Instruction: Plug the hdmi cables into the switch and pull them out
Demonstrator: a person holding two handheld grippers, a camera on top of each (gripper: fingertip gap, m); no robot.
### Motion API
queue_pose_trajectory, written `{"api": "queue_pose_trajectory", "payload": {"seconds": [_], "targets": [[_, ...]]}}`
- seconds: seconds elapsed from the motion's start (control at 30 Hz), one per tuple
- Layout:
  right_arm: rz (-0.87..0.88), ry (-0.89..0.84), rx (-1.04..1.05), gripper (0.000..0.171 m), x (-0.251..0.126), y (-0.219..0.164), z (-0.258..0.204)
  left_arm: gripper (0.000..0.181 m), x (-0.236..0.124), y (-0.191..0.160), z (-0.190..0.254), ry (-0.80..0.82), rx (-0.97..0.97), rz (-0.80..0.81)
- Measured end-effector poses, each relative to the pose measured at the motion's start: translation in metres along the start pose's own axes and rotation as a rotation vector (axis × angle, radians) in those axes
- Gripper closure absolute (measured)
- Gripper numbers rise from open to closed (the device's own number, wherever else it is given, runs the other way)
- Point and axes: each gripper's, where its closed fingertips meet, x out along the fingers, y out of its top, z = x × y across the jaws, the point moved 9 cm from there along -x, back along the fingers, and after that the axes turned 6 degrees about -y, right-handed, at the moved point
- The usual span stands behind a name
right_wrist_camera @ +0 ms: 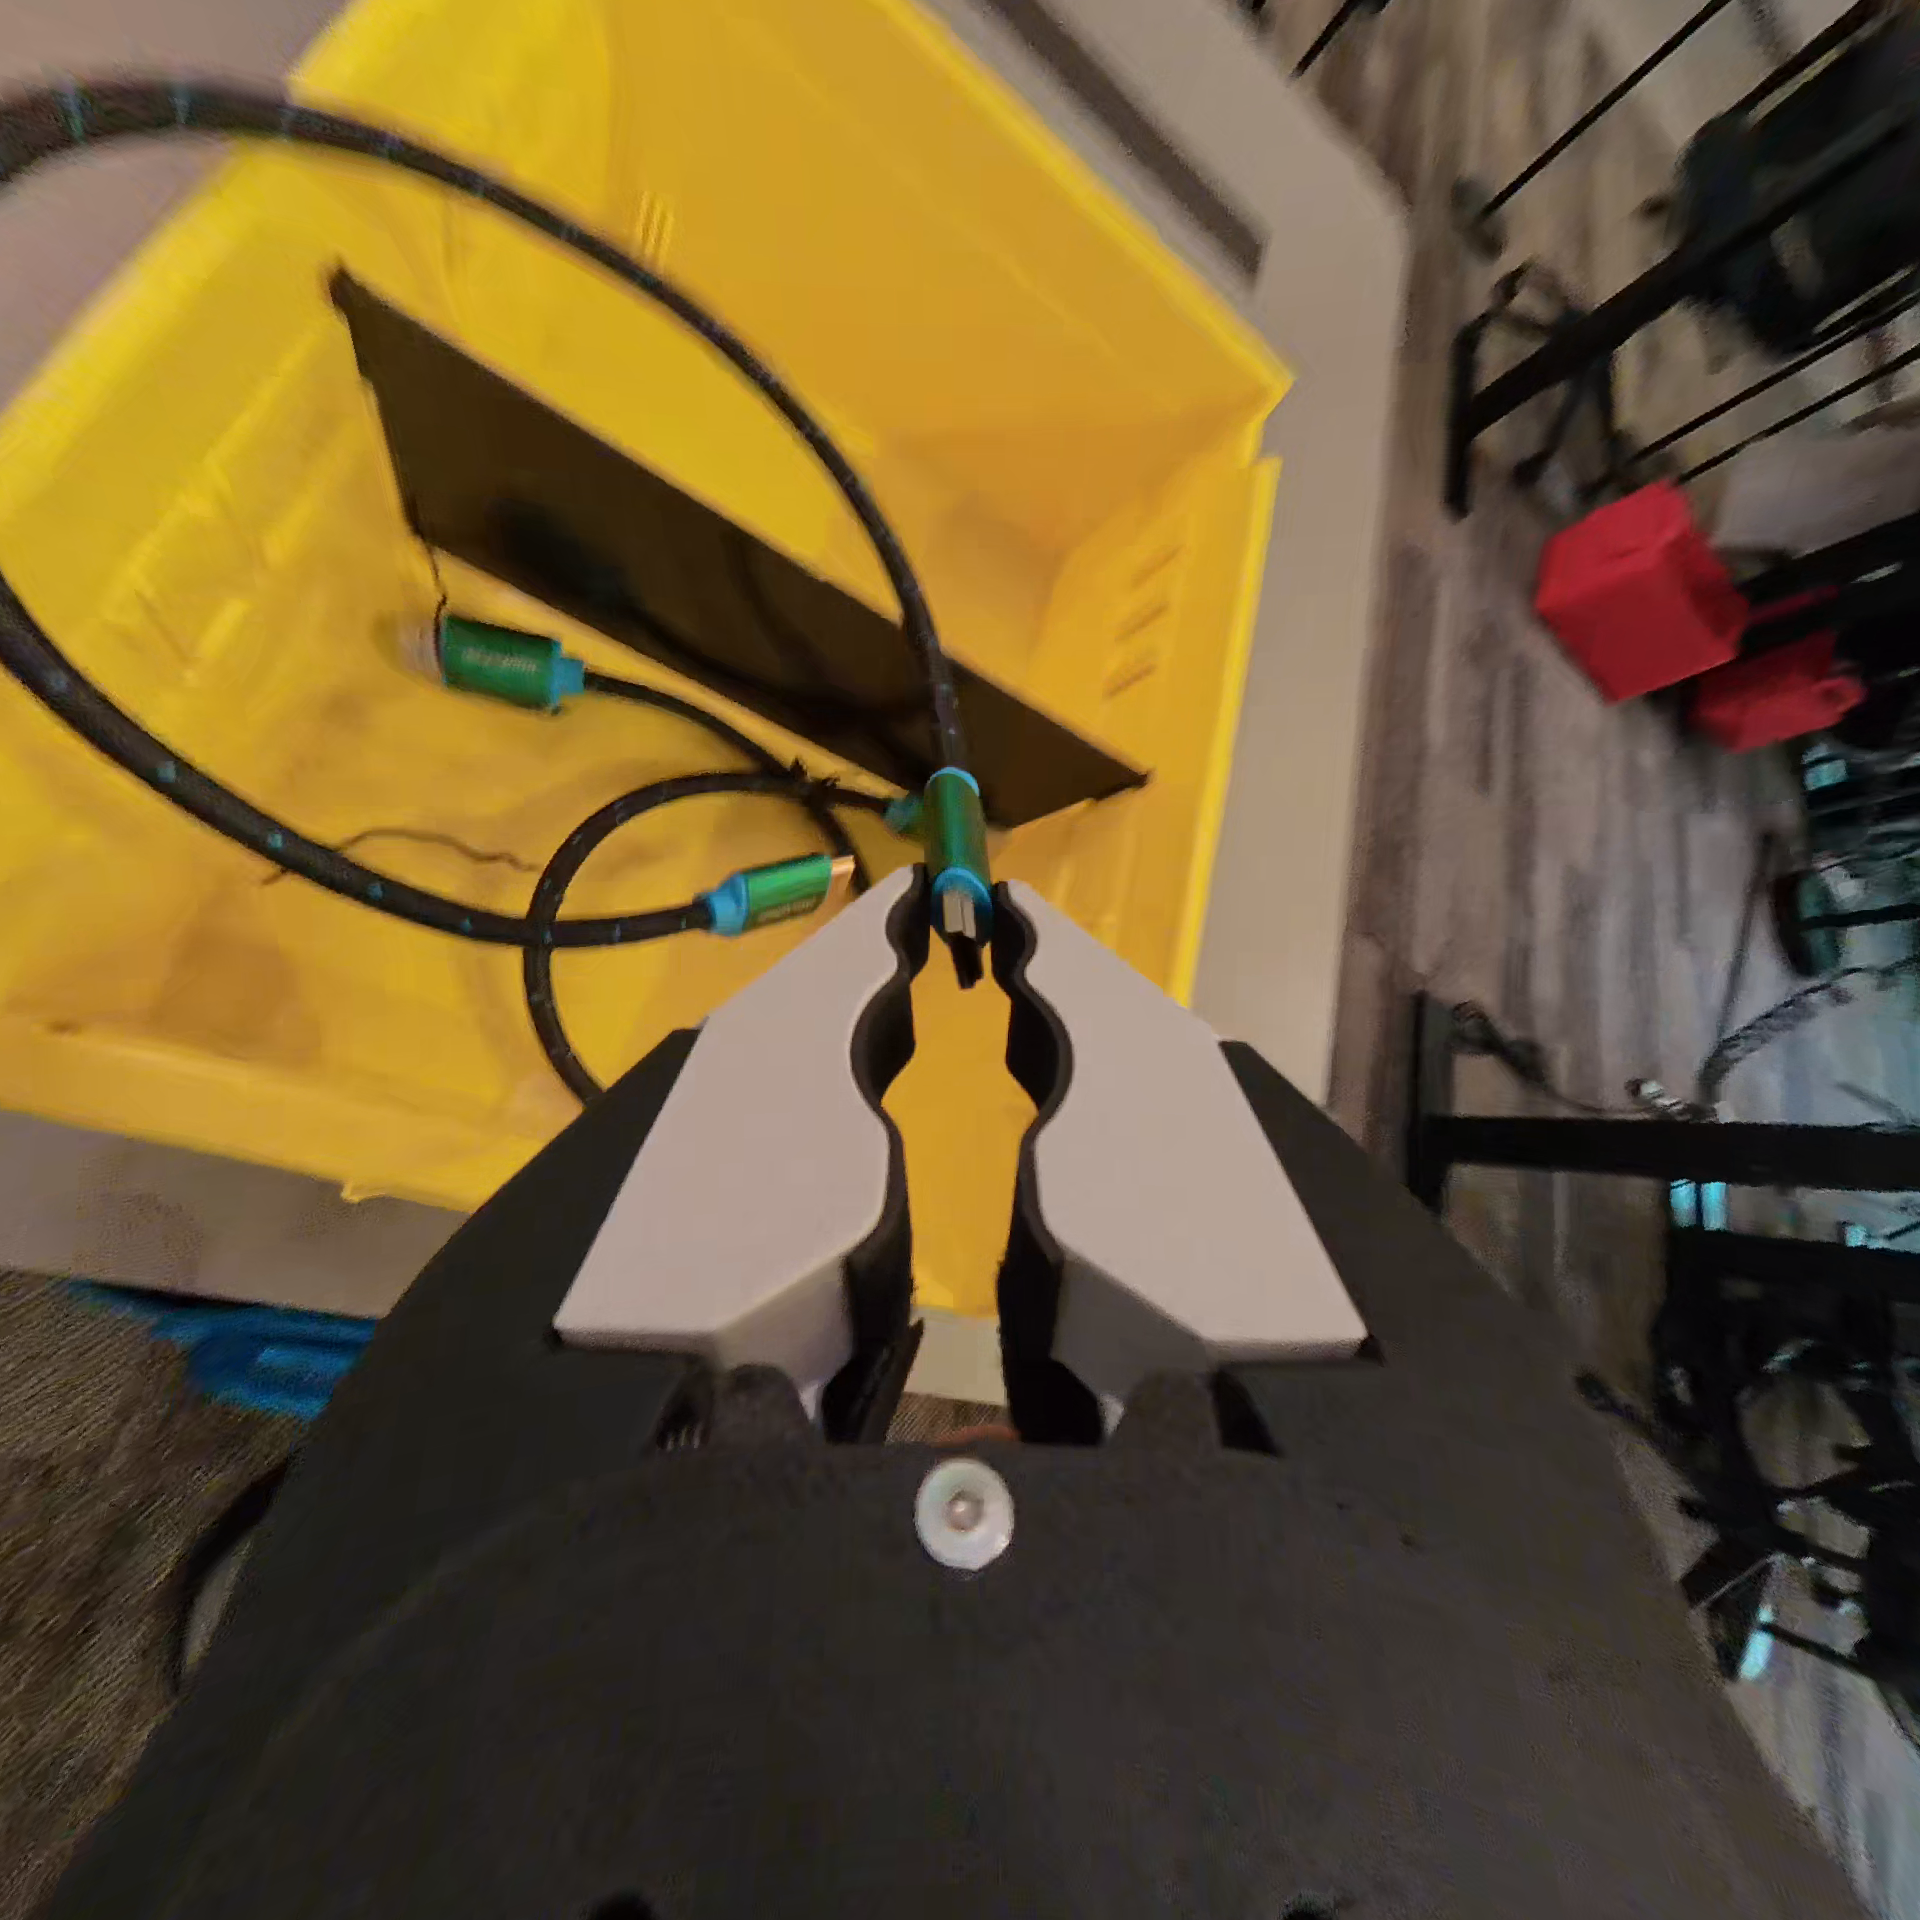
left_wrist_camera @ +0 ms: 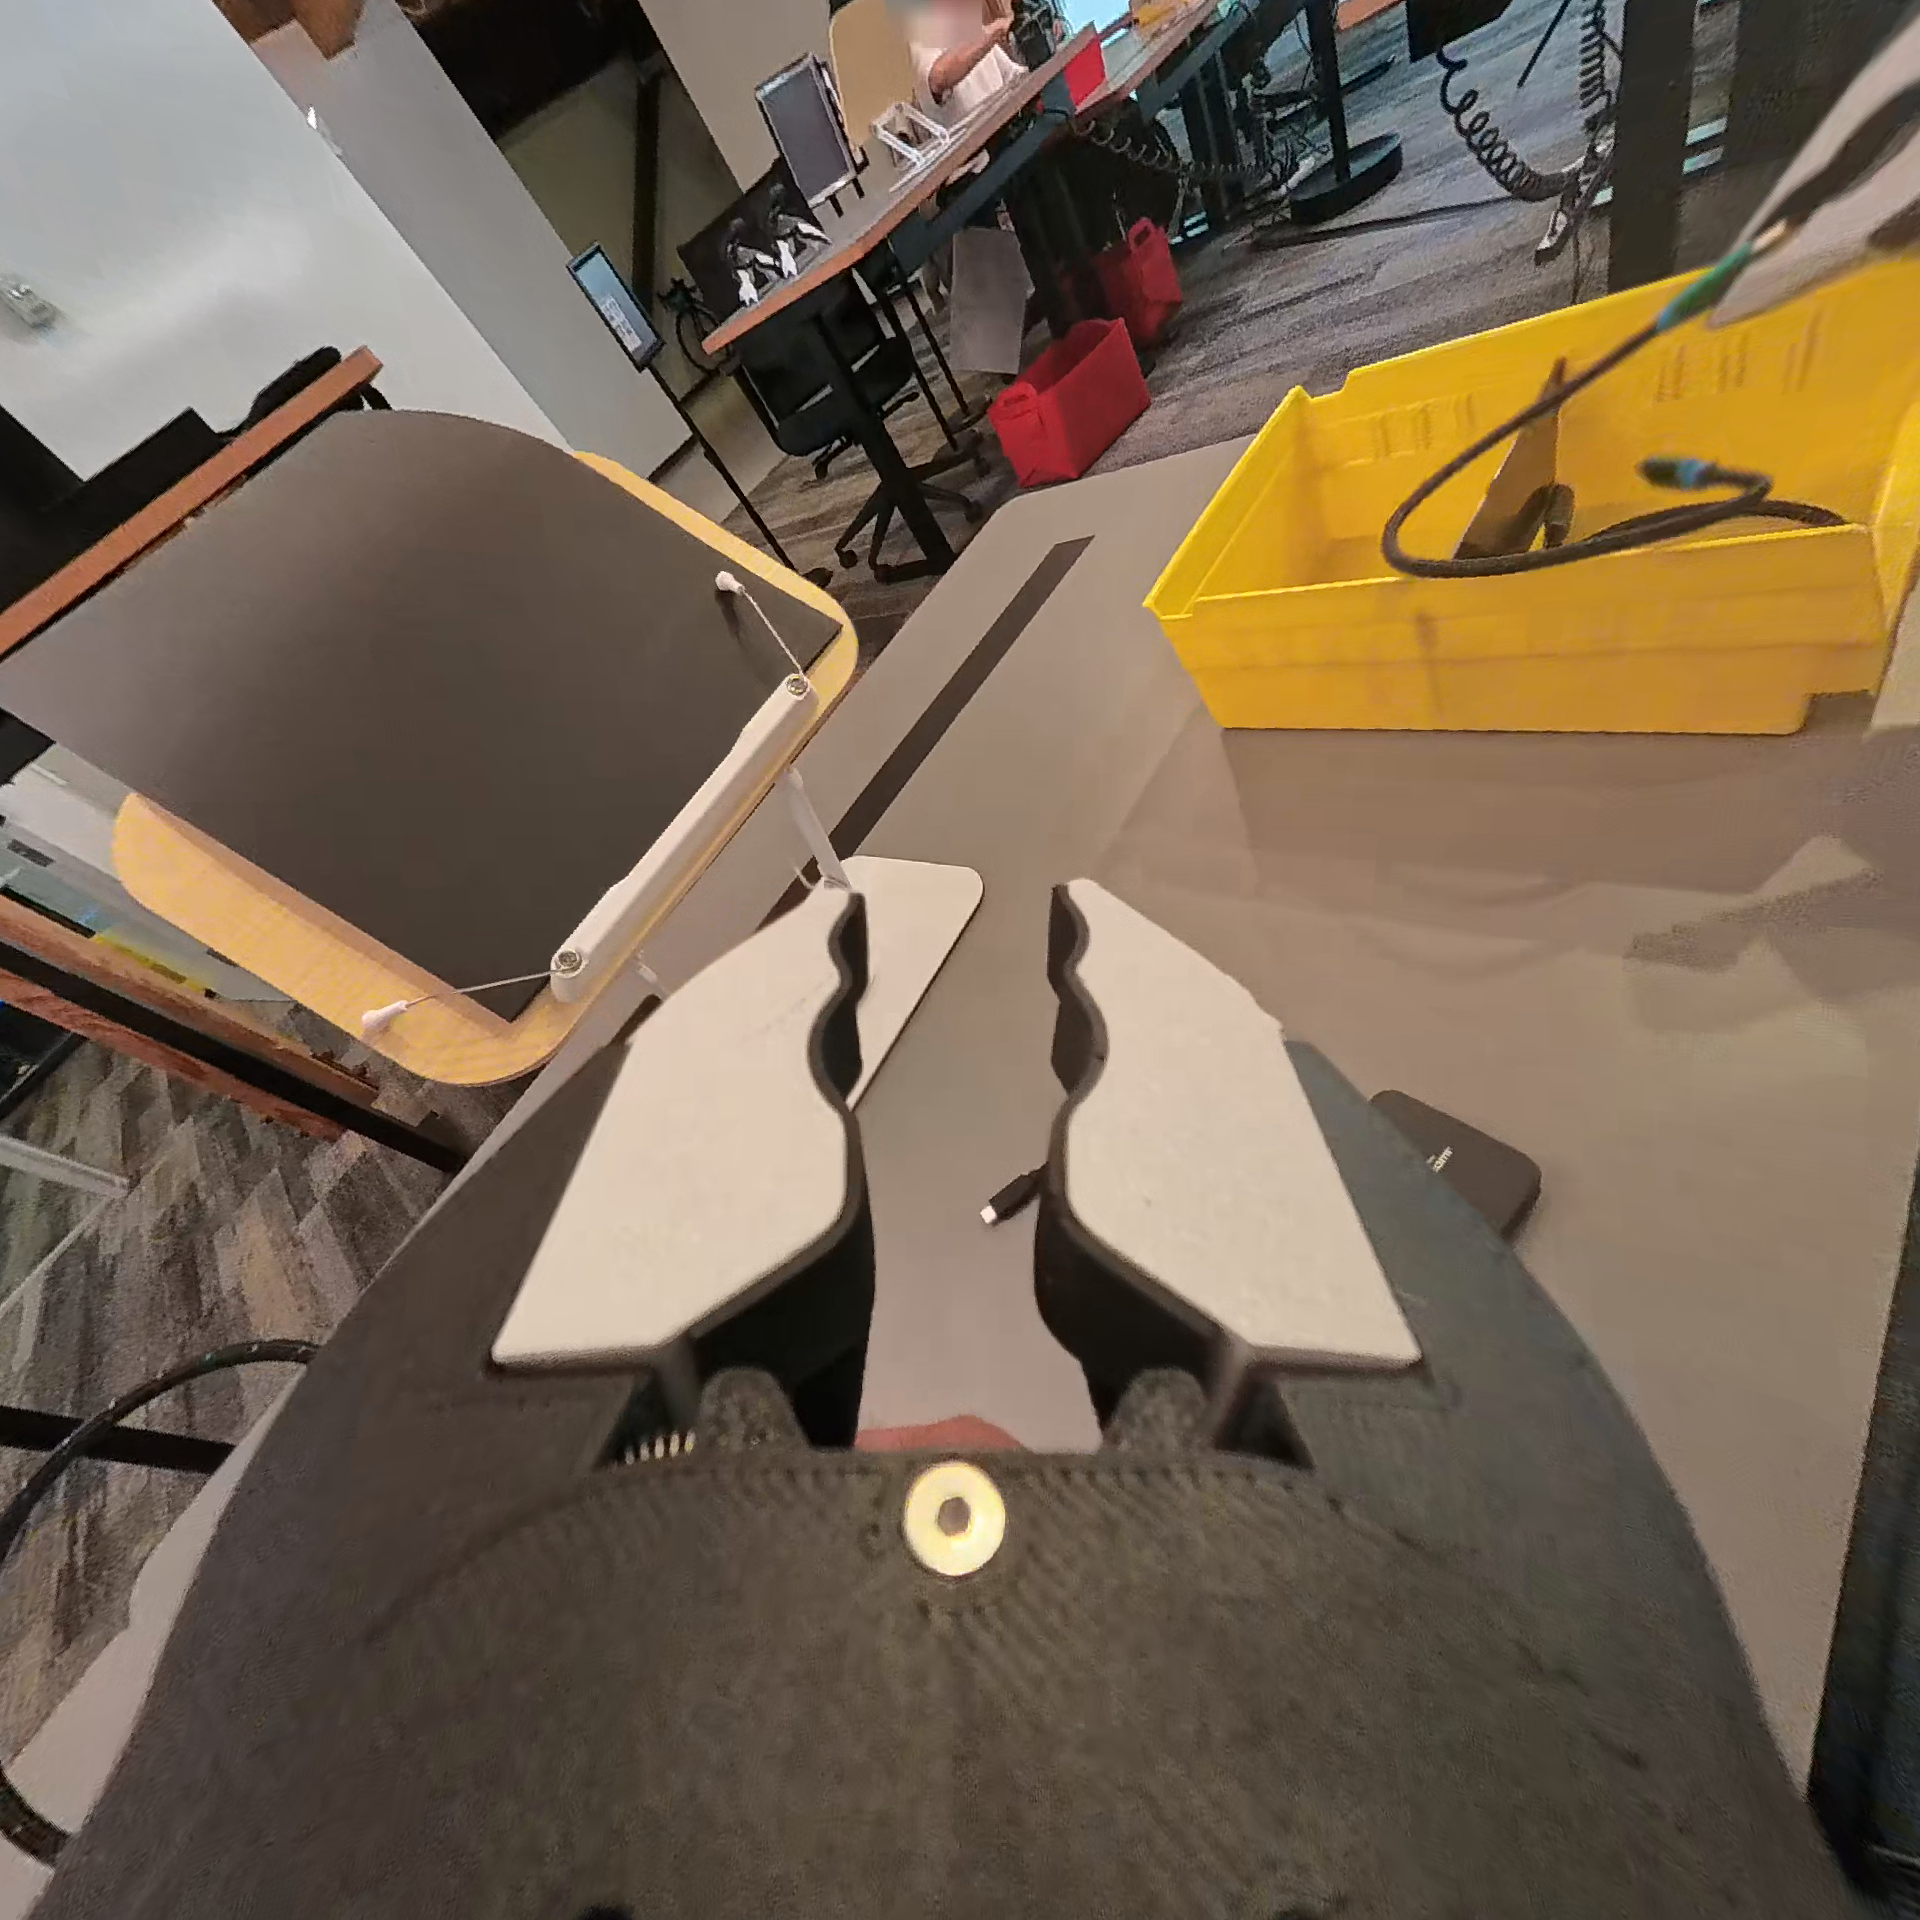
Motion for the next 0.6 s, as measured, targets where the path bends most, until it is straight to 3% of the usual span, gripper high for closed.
{"api": "queue_pose_trajectory", "payload": {"seconds": [0.1,0.2,0.37,0.5,0.6], "targets": [[-0.14,0.067,-0.028,0.162,0.017,-0.016,-0.007,0.148,0.003,-0.003,0.0,-0.009,-0.004,-0.012],[-0.139,0.124,0.005,0.161,0.014,-0.016,-0.007,0.148,0.004,-0.005,0.001,-0.007,0.017,-0.034],[-0.251,0.19,0.022,0.131,0.0,-0.016,-0.001,0.148,0.003,-0.003,0.0,-0.016,0.014,-0.039],[0.007,0.187,0.002,0.148,-0.042,0.027,-0.006,0.148,0.001,-0.001,-0.002,-0.015,0.014,-0.037],[0.23,0.366,-0.081,0.138,-0.074,0.079,-0.049,0.148,0.001,0.0,-0.003,-0.018,0.01,-0.038]]}}
